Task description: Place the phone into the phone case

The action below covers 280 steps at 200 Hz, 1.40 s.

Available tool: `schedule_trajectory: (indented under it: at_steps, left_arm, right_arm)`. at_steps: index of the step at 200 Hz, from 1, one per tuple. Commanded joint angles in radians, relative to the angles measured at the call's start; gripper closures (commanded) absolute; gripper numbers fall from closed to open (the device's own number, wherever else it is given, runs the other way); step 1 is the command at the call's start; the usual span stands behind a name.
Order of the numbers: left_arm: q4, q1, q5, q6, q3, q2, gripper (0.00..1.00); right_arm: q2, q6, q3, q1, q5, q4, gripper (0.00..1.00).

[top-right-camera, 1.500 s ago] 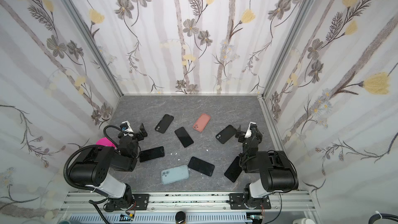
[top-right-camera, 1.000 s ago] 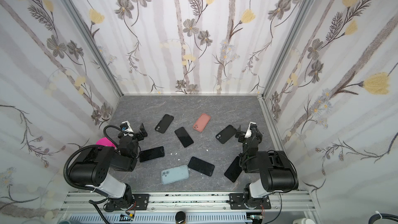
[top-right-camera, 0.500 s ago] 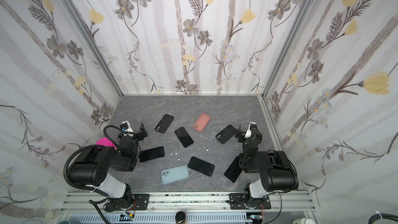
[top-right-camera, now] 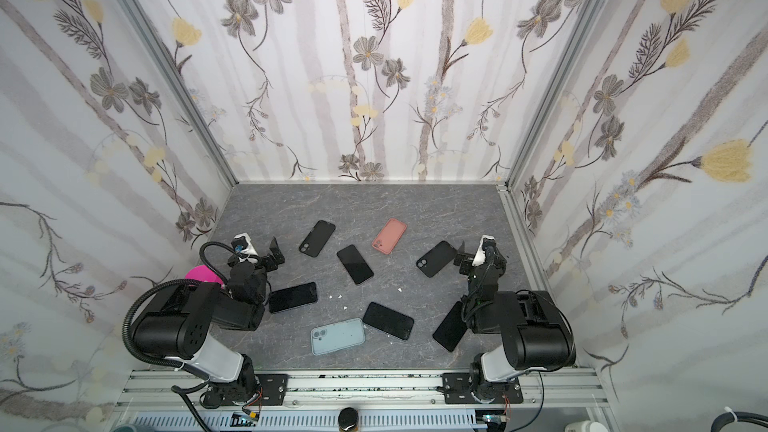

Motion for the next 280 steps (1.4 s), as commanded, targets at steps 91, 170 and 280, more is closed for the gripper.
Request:
schedule_trajectory:
  at_steps: [91, 170, 280]
  left_arm:
    - [-0.385, 0.006, 0.027, -0.029, 0.116, -0.325, 0.04]
    - [-1.013, -0.073, 0.289, -0.203, 0.566, -0.522, 0.07]
    - [-1.458, -0.400, 0.409, -0.149, 0.818, -0.355, 0.16]
  right_arm:
    - [-0.371, -0.022, 0.202, 0.015, -0.127, -0.572, 0.00]
    - [-0.461, 0.106, 0.525, 0.147, -0.327, -1.127, 0.06]
    - [-0.485, 0.272, 0.680, 0.406, -0.338, -1.536, 0.15]
